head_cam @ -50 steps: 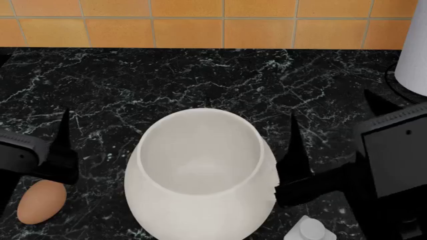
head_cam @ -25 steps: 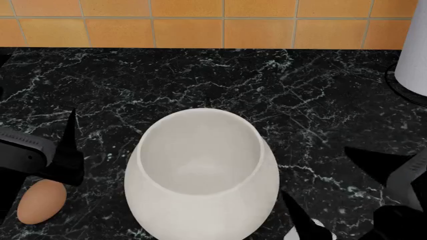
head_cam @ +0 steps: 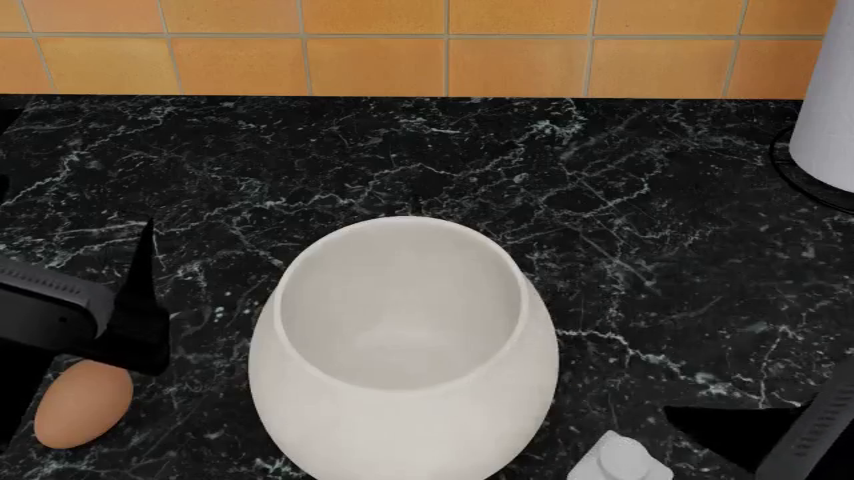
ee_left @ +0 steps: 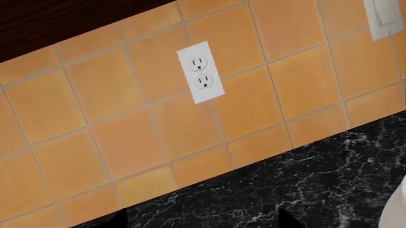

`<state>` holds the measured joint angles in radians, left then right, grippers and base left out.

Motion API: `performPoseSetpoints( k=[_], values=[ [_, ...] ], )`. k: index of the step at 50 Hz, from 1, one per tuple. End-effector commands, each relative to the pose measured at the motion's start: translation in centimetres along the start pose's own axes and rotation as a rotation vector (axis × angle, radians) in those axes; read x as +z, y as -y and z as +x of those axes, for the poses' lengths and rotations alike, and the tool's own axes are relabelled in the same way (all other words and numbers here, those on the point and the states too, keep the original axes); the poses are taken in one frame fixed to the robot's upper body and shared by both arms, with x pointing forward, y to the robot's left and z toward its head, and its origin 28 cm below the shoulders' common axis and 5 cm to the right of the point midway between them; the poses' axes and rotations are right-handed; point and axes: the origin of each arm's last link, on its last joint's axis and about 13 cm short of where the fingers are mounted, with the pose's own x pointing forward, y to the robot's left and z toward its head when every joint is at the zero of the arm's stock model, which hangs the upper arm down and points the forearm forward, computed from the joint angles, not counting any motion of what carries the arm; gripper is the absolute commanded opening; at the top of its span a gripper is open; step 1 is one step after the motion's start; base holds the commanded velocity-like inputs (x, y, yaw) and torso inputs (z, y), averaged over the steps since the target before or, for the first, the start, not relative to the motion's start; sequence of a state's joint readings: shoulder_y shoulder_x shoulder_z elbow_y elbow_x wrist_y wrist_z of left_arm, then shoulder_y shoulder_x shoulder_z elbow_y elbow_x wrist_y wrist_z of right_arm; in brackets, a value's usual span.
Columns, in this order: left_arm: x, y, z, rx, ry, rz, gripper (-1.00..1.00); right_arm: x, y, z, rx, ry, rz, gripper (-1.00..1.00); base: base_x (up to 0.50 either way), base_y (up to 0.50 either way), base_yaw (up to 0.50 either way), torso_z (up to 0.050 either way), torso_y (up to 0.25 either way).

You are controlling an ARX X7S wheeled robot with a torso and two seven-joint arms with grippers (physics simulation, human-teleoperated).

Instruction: Place the eggs and milk next to the bowl.

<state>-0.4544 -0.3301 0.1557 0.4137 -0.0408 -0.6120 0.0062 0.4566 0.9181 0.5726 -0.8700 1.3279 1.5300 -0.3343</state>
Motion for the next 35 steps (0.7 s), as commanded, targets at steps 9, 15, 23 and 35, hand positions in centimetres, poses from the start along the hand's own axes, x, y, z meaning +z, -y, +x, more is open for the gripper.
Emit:
performPoseSetpoints(
  k=[9, 15, 23, 35],
  values=[
    [0.1, 0.1, 0.1, -0.024, 0.011, -0.037, 1.0, -0.2, 0.7, 0.0, 0.004, -0.062, 0.01, 1.0, 0.0, 0.0, 0.0, 0.0, 0.0],
    [0.0, 0.1, 0.2, -0.026, 0.012, -0.035, 1.0, -0.6, 1.4, 0.4, -0.01, -0.068, 0.033, 1.0, 0.0, 0.0, 0.0, 0.0, 0.0],
    [0.1, 0.0, 0.0, -0.022, 0.01, -0.034, 1.0, -1.4, 1.8, 1.0, -0.007, -0.077, 0.062, 1.0, 0.0, 0.0, 0.0, 0.0, 0.0],
    [0.1, 0.0, 0.0, -0.02, 0.008, -0.03, 1.0, -2.3, 2.3, 1.9, -0.002, -0.09, 0.085, 1.0, 0.0, 0.0, 0.0, 0.0, 0.0]
  ],
)
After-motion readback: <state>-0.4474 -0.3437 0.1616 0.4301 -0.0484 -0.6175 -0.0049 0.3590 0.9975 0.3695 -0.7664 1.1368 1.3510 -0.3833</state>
